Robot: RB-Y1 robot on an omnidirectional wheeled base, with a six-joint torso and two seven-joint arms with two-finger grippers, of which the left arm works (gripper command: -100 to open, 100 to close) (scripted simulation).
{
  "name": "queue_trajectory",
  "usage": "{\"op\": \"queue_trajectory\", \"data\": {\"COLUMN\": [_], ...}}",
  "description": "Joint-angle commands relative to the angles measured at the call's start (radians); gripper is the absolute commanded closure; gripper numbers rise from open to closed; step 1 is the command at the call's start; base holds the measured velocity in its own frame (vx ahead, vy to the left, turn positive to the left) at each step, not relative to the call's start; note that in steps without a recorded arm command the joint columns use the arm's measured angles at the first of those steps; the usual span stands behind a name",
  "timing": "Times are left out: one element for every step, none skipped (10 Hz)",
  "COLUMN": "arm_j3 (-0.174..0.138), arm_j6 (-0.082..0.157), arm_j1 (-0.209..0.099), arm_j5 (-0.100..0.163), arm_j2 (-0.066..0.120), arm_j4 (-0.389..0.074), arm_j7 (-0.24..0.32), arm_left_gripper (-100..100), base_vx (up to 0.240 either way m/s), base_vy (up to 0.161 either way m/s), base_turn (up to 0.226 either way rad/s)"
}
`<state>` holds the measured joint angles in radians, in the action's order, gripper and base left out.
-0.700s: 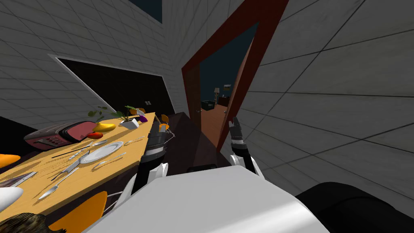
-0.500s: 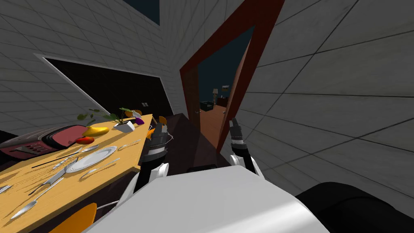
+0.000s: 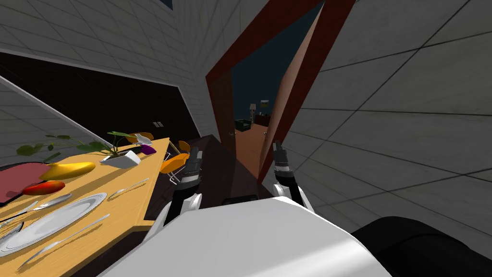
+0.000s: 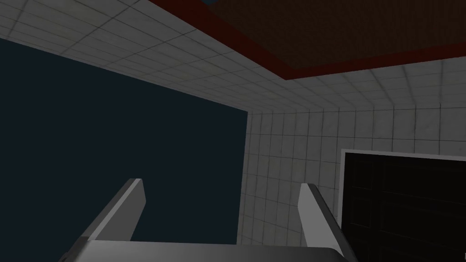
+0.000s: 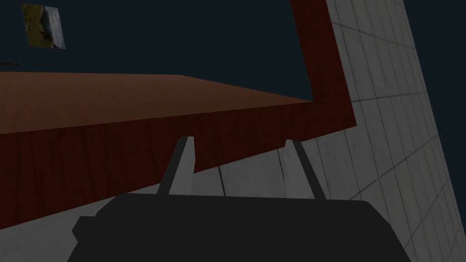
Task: Push the door open
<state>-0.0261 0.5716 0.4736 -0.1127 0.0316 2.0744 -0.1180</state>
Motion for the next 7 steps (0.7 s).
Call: {"op": "queue_trajectory", "data": {"arm_j3": [0.002, 0.004, 0.006, 0.008, 0.010, 0.012, 0.015], "arm_j6": [0.003, 0.006, 0.009, 0.012, 0.014, 0.018, 0.021], "arm_j1": [-0.013, -0.021, -0.028, -0.037, -0.041, -0.050, -0.059], "arm_j5": [0.003, 0.005, 0.007, 0.008, 0.009, 0.011, 0.013], "arm_j2": [0.012, 0.019, 0.025, 0.031, 0.034, 0.039, 0.045], "arm_j4": [-0.034, -0.056, -0.078, -0.101, -0.114, -0.140, -0.165], "arm_j7": [0.005, 0.007, 0.009, 0.012, 0.013, 0.016, 0.019], "arm_left_gripper": [-100, -100, -100, -100, -100, -100, -100], "base_vx": [0.159, 0.161, 0.169, 0.182, 0.161, 0.142, 0.144], "base_vy": [0.042, 0.067, 0.075, 0.093, 0.093, 0.072, 0.069], "base_turn": [-0.138, -0.167, -0.155, -0.130, -0.119, -0.132, -0.198]}}
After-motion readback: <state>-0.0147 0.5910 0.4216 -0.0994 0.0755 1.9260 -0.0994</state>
